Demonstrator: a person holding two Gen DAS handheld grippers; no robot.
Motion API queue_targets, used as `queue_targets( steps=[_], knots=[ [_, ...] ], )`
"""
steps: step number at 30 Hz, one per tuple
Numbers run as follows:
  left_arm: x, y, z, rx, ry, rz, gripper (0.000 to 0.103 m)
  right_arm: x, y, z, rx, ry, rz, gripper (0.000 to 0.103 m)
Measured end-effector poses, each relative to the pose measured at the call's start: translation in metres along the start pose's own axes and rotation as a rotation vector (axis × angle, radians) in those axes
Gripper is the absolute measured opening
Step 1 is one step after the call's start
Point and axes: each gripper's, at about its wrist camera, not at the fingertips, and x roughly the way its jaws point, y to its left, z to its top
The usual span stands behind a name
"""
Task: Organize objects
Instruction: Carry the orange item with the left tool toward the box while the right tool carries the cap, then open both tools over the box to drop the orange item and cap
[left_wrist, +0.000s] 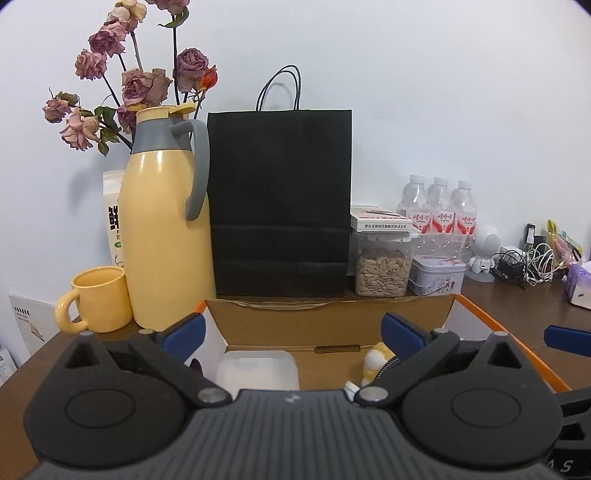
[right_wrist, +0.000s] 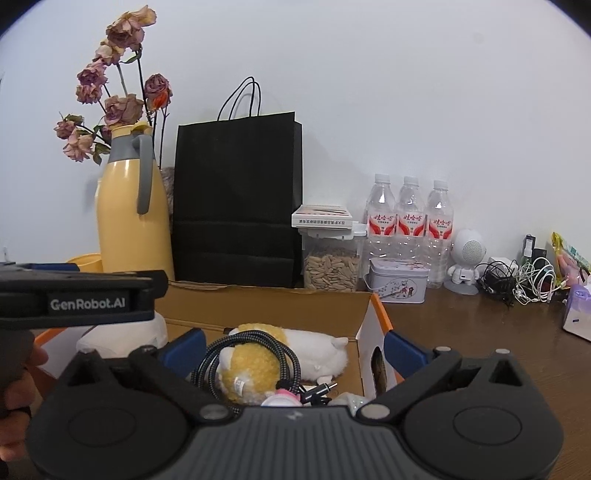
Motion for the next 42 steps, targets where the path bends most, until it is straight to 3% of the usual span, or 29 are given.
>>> queue_targets(
  steps=[16, 30, 42],
  knots=[
    [-0.015, 0.004, -0.003, -0.016, -0.017, -0.033, 0.103, -0.014, -0.002, -0.001, -0.007, -0.017, -0.014, 0.103],
    [-0.052, 0.022, -0.029, 0.011, 0.004, -0.09, 0.103, -0.045, -0.013, -0.018, -0.041, -0.021, -0.026, 0.103],
    [-0.077, 0.025, -0.06, 0.056, 0.093, -0.144, 0.103, -0.08, -0.022, -0.057, -0.064, 0.071, -0.017, 0.103]
  ],
)
